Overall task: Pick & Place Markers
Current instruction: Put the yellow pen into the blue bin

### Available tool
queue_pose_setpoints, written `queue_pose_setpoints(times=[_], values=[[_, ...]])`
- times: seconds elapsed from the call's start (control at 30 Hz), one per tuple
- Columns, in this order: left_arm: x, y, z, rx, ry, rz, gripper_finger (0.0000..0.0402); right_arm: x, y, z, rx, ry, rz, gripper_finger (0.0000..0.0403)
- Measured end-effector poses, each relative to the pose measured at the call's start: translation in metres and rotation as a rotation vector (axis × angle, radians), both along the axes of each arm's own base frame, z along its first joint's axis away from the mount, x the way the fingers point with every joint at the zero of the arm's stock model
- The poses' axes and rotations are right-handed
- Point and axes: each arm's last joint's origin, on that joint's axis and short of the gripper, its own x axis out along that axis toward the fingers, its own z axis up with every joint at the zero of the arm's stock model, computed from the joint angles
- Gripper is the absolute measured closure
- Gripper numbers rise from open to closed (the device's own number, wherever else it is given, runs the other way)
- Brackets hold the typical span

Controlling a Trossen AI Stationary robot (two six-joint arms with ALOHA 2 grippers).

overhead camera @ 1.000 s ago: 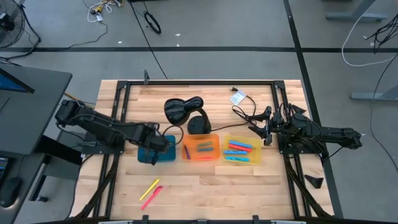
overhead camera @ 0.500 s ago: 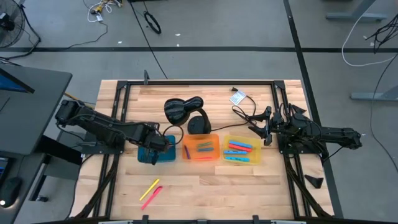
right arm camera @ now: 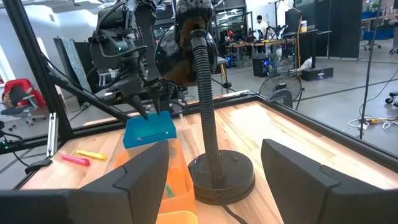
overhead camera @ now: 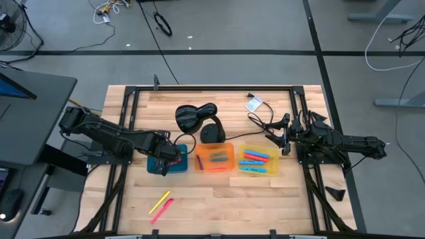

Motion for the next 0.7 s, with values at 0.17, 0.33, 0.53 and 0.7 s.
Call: queue_pose_setpoints(times=[0.17, 0.33, 0.53, 0.7], values=[[0.000, 0.000, 0.000, 0.000, 0.000, 0.000, 0.0228, 0.000, 0.000, 0.000, 0.000, 0.000, 0.000, 0.0144], [-0.003, -0.006, 0.002, -0.004, -0.006, -0.032, 0.0228, 0.000, 0.000, 0.000, 0.000, 0.000, 0.000, 0.0144], [-0.006, -0.010, 0.006, -0.052, -0.023, -0.023, 0.0228, 0.000, 0.000, 0.000, 0.000, 0.000, 0.000, 0.0144], [-0.013, -0.013, 0.015, -0.086, -0.058, 0.002, 0.0228, 0.000, 0.000, 0.000, 0.000, 0.001, 0.000, 0.0144]])
